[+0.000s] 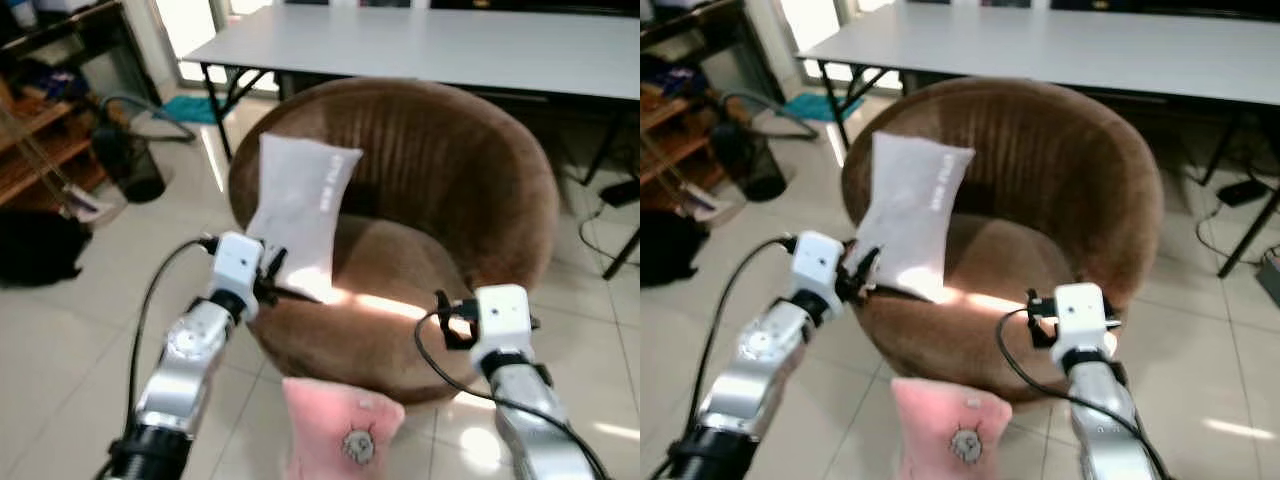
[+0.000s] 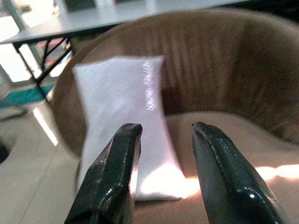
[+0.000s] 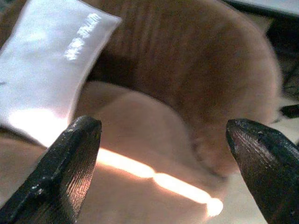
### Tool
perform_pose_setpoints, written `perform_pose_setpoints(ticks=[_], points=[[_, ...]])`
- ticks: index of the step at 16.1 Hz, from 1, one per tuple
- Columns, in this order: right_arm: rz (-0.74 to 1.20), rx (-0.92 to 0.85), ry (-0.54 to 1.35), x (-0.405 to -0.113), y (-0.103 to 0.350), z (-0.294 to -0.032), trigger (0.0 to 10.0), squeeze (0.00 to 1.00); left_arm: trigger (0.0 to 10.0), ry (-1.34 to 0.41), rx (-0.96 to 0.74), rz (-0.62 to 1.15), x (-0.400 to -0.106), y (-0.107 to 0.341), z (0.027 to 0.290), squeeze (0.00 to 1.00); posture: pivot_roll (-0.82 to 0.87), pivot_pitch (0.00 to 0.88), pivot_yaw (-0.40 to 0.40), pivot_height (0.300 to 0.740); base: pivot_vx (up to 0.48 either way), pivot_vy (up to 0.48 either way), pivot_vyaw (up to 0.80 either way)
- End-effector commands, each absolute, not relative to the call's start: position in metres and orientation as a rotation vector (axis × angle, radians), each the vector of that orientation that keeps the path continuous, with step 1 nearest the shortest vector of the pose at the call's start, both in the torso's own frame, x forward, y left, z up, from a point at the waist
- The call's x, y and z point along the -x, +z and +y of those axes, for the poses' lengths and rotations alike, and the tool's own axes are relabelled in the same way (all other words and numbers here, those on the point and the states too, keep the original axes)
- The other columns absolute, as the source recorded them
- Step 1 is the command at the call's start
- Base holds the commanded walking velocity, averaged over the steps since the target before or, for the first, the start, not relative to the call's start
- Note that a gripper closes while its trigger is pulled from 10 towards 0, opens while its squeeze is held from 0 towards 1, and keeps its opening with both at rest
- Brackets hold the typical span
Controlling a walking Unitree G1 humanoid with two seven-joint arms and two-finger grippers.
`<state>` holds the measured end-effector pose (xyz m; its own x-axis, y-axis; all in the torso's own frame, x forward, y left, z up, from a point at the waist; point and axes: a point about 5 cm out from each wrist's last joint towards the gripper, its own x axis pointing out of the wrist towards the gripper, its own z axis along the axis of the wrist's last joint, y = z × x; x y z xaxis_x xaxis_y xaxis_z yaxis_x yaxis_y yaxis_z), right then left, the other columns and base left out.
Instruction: Move the pillow to the sofa from floor
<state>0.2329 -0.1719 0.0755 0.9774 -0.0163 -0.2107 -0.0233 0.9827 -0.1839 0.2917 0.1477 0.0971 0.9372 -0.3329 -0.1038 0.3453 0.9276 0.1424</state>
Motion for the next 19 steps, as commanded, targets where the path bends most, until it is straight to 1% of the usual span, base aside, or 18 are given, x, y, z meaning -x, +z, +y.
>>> perform_pose_setpoints(ticks=[1, 6, 8, 14, 15, 16, 19], points=[[0.22, 0.185, 0.025, -0.233, 0.076, -0.166, 10.0, 0.0, 10.0, -0.337, -0.163, 0.095, -0.29, 0.094, 0.152, 0.0, -0.07, 0.029, 0.07, 0.74, 0.0, 0.0, 0.0], [0.242, 0.172, 0.053, -0.229, 0.074, -0.162, 10.0, 0.0, 10.0, -0.361, -0.162, 0.121, -0.286, 0.087, 0.153, 0.0, -0.07, 0.019, 0.069, 0.74, 0.0, 0.0, 0.0], [0.271, 0.16, 0.068, -0.227, 0.068, -0.162, 10.0, 0.0, 10.0, -0.363, -0.181, 0.142, -0.283, 0.08, 0.158, 0.0, -0.07, 0.013, 0.067, 0.736, 0.0, 0.0, 0.0], [0.292, 0.159, 0.081, -0.228, 0.062, -0.163, 10.0, 0.0, 10.0, -0.368, -0.18, 0.105, -0.279, 0.08, 0.16, 0.0, -0.07, 0.011, 0.063, 0.677, 0.0, 0.0, 0.0], [0.293, 0.158, 0.081, -0.228, 0.061, -0.164, 10.0, 0.0, 10.0, -0.37, -0.186, 0.099, -0.279, 0.081, 0.159, 0.0, -0.07, 0.016, 0.062, 0.662, 0.0, 0.0, 0.0], [0.293, 0.158, 0.081, -0.228, 0.061, -0.164, 10.0, 0.0, 10.0, -0.37, -0.186, 0.099, -0.279, 0.081, 0.159, 0.0, -0.07, 0.016, 0.062, 0.662, 0.0, 0.0, 0.0], [0.293, 0.157, 0.079, -0.228, 0.06, -0.165, 10.0, 0.0, 10.0, -0.371, -0.189, 0.091, -0.28, 0.082, 0.159, 0.0, -0.07, 0.022, 0.064, 0.642, 0.0, 0.0, 0.0]])
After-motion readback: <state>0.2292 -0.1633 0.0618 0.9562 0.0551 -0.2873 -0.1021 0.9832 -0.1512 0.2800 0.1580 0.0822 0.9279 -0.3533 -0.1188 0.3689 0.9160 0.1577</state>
